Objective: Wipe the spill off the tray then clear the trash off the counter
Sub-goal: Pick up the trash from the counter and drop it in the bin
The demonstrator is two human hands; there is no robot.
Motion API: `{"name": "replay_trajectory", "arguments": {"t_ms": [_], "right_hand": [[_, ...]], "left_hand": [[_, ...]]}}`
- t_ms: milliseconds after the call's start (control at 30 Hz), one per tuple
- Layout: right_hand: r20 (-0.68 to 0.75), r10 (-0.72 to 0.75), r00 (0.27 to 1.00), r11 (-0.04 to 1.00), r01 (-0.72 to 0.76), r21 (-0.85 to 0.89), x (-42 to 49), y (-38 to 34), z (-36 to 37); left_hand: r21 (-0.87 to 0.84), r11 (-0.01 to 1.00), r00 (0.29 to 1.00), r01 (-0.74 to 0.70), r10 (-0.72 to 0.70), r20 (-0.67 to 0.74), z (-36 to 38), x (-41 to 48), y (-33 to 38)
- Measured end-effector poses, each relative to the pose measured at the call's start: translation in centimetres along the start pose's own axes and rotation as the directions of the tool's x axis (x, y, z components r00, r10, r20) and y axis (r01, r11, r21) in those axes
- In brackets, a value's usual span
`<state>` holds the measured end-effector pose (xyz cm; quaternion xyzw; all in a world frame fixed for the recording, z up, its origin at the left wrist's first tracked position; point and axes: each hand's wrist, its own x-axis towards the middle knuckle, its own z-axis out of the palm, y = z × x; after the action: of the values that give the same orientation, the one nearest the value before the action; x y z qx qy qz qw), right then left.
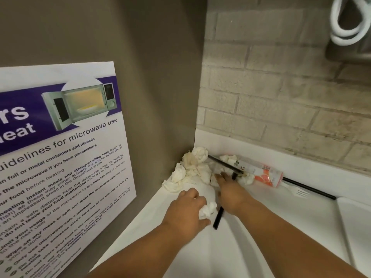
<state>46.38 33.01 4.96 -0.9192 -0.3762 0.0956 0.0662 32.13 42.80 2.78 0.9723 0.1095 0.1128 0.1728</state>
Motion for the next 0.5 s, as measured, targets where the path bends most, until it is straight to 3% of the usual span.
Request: {"name": "replay_trajectory", "arguments": {"t_ms": [100, 200, 333, 500], "right_hand": [[-0.023, 0.061, 0.998, 0.995, -0.062, -0.074, 0.4, 0.6, 0.8], [-0.074, 0.123, 0.99, 0.978, -0.133, -0.16, 0.5, 0.9, 0.7], [-0.103, 0.077, 0.992, 0.957, -0.103, -0.271, 0.3, 0.6, 0.0], [-0.259, -0.06, 0.964, 0.991, 0.088, 0.1, 1.0, 0.2, -0.3]], "left_hand": [[0.072, 0.994, 0.996, -0.08, 0.078, 0.037, 0.3, 0.4, -0.3], [0.034, 0.995, 0.995, -0.096, 0.096, -0.01, 0.6, 0.8, -0.1], [0.11, 0.984, 0.99, -0.143, 0.142, 0.016, 1.1, 1.2, 0.2], [-0.082, 0.996, 0.982, -0.019, 0.003, -0.189, 0.5, 2.8, -1.8]]}}
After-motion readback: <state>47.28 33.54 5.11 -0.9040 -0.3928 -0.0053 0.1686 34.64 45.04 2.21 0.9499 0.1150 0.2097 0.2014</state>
